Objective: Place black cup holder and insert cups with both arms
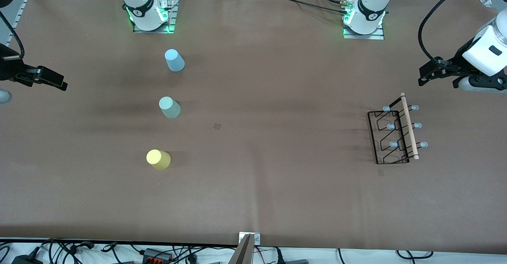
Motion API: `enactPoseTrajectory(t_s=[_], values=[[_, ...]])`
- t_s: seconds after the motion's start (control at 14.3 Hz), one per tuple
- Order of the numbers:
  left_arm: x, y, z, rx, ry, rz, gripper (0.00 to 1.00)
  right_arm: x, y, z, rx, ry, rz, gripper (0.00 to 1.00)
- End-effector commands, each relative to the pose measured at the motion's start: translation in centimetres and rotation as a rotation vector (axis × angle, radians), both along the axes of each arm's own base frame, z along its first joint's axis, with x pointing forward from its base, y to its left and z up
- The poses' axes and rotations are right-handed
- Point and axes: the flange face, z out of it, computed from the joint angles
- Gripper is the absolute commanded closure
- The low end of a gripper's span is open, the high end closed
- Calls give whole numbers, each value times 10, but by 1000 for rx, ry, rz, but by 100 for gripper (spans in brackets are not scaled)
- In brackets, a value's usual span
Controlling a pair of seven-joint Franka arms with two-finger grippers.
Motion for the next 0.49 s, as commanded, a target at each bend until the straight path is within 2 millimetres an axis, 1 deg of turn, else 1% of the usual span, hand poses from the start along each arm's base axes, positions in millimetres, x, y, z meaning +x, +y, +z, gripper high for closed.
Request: enactPoseTrajectory(t_s=[0.0, 0.14, 0.21, 0.35, 0.42], values=[[0, 2, 7, -9, 5, -18, 0, -2, -2, 1, 10, 1, 12, 0], [0, 1, 9, -10, 0, -20, 0, -2, -3, 1, 11, -2, 14, 0], [0, 1, 9, -10, 0, -18, 0, -1, -2, -3, 11, 9, 17, 0], [0, 1, 9, -9, 3, -18, 0, -2, 6, -9, 13, 41, 33, 0], [0, 2, 8, -9, 6, -17, 0, 2, 9, -25, 15, 83, 50, 0]])
